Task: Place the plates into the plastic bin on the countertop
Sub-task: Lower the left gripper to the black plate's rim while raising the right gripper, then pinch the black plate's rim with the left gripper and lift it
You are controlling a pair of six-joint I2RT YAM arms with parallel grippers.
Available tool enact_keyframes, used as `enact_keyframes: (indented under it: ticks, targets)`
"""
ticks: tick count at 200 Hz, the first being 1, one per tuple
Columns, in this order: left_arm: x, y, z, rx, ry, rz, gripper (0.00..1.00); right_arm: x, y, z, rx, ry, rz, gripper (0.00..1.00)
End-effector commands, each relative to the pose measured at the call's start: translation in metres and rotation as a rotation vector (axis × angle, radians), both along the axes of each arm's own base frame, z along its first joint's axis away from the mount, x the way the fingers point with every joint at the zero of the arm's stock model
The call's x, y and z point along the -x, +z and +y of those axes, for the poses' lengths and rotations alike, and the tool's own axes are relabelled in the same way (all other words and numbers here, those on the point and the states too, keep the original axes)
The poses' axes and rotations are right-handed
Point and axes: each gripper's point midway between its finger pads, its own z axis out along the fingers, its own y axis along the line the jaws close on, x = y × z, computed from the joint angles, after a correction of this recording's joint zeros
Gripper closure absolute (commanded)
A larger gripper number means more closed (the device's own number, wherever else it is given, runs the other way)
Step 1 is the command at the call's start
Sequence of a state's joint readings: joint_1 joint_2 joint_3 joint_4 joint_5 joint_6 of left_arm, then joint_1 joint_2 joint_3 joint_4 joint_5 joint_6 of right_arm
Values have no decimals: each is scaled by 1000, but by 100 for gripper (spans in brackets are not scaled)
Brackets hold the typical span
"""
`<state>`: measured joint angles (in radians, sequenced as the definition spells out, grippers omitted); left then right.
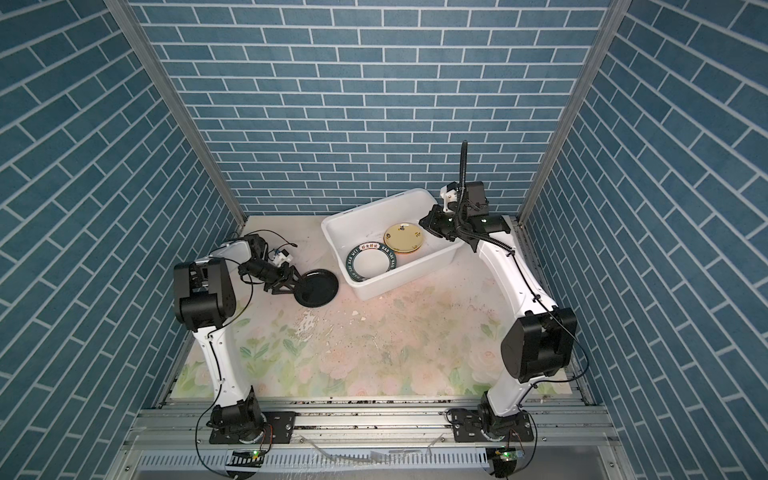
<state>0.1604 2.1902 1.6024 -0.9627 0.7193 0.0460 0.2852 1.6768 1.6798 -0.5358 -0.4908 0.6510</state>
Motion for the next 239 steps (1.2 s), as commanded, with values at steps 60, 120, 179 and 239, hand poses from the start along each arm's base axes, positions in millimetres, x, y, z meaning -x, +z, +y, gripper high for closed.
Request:
enact_keyframes:
  ticks: [60,120,179,239]
  targets:
    - [8,-17,-5,6,-33,44,59,1,9,1,-39,-7,-17,95]
    - [11,-18,-6,13,-33,52,76,-1,7,3,-53,-5,-14,96]
    - [9,-13,-7,17,-30,39,88,-5,9,5,-60,0,-19,96]
    - [5,5,-6,11,-26,-2,99,-12,7,10,-82,11,-18,94]
